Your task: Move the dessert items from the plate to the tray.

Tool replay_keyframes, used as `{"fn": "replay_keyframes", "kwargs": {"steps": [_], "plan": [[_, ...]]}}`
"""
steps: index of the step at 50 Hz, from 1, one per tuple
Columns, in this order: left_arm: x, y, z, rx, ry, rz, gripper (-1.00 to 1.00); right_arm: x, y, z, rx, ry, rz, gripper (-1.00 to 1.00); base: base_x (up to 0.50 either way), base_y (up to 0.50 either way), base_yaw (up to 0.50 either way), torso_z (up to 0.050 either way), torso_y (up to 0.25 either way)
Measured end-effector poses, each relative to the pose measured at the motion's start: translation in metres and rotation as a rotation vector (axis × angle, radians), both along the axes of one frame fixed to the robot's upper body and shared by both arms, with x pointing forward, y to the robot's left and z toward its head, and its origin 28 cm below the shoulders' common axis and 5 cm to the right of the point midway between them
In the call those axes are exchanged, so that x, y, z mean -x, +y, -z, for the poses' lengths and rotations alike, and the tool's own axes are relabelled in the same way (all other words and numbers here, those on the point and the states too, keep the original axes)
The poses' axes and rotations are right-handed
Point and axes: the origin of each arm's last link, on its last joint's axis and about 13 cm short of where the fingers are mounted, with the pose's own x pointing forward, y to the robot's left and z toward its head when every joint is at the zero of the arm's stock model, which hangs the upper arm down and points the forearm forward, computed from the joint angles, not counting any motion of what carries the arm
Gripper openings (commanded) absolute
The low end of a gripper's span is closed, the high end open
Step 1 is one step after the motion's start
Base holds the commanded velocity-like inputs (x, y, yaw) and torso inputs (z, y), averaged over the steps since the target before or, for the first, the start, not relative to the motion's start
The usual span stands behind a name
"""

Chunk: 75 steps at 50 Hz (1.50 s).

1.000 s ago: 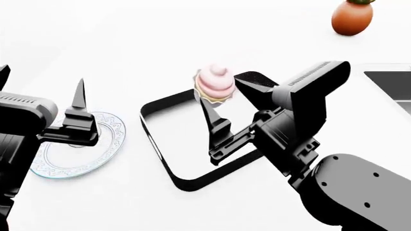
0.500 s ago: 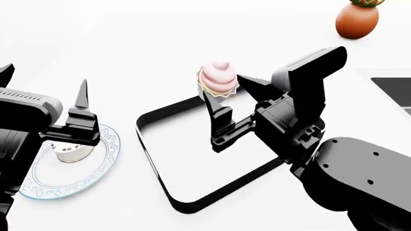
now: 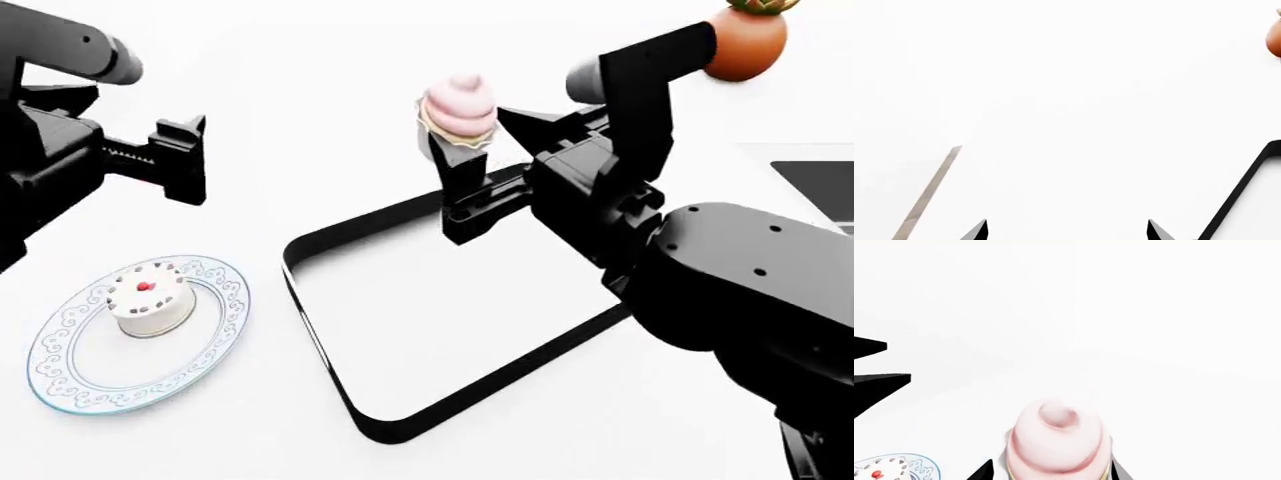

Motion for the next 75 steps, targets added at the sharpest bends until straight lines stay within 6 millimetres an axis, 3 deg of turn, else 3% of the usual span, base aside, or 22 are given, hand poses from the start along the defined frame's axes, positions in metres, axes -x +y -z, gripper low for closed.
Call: {"fn": "replay_keyframes", "kwargs": {"steps": [8,17,41,75], "plan": [[-0.033,0.003,-0.010,-0.032,0.076,-0.008,1.00,-0.005,0.000,-0.005,-0.010,0.012,-0.005,-1.00,0.00,0.00,0.00,0.000,0.000],[-0.047,0.006,-0.015,-0.067,0.114,-0.026,1.00,-0.006,-0.001,-0.008,-0.009,0.015,-0.016,-1.00,0.00,0.00,0.00,0.000,0.000],[-0.050,0.010,-0.014,-0.083,0.135,-0.042,1.00,0.000,-0.004,-0.005,-0.007,0.002,-0.044,-1.00,0.15,0.06,0.00,0.000,0.001],[-0.047,0.003,-0.022,-0.091,0.108,-0.009,1.00,-0.017,-0.041,0.052,0.024,0.164,0.217,-1.00,0.00,0.00,0.00,0.000,0.000]]}}
